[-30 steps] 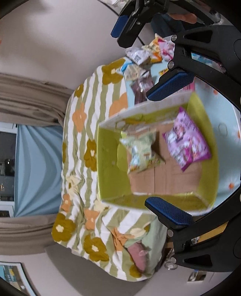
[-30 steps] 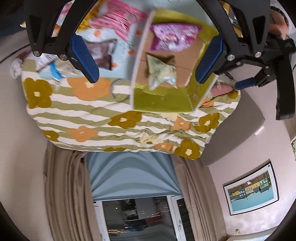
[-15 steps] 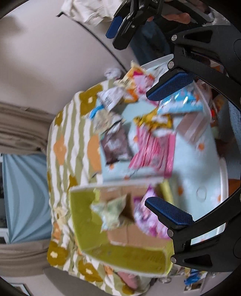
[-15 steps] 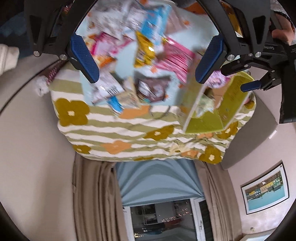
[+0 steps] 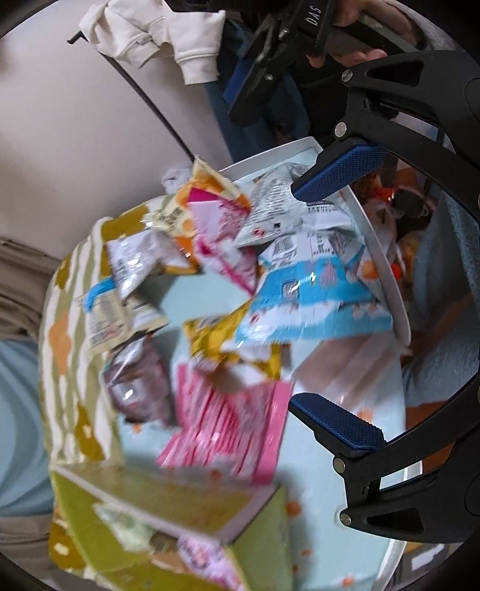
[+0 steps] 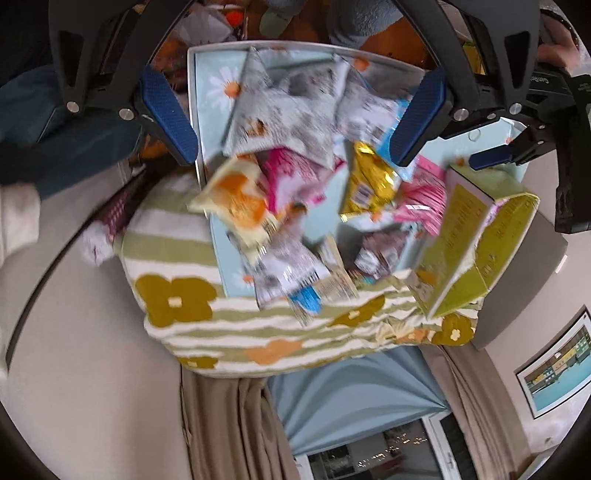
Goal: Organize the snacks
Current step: 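Grasp a blue-white bag with the left tool while the right grasps a white printed bag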
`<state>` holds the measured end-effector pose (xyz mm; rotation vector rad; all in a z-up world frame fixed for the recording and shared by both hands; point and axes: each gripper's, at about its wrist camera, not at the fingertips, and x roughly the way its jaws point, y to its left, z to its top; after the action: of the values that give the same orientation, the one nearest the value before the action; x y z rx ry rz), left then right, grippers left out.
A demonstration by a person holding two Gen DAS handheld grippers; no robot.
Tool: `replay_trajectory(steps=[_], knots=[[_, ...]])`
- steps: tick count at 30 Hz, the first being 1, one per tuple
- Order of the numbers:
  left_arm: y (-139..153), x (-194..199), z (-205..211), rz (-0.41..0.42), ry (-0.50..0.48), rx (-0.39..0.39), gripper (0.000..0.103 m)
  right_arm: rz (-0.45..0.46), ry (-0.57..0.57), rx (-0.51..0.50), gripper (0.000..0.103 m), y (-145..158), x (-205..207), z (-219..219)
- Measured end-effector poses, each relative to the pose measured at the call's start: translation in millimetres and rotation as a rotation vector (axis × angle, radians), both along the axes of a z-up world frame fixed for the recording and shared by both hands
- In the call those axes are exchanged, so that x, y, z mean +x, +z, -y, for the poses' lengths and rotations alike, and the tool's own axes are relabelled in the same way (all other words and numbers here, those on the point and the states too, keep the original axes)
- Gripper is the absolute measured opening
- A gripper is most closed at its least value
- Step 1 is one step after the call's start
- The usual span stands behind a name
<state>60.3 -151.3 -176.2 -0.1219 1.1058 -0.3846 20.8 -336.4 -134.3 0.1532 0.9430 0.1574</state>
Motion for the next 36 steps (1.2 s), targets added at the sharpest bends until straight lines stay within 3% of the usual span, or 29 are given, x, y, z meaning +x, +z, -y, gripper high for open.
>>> replay_trajectory(steps=[12,16,24,36], knots=[[-62,9,33,-0.084,-0.013,0.015,0.101,-0.147,-0.01,0.14,0.103,-78,4,23],[-72,8,39,-0.097,-0.019,0.012,0.085,-0.172,-0.004,0.191,0.103,-91,6,24],[-71,6,42,-0.085,-0.025,0.013,0.066,-0.21,0.008,0.233,0.103,-106,9,21],[-46,-6,37,-0.012,-0.047,0.093,0.066,-0.237,0.017,0.266,0.103,-115,15,14]])
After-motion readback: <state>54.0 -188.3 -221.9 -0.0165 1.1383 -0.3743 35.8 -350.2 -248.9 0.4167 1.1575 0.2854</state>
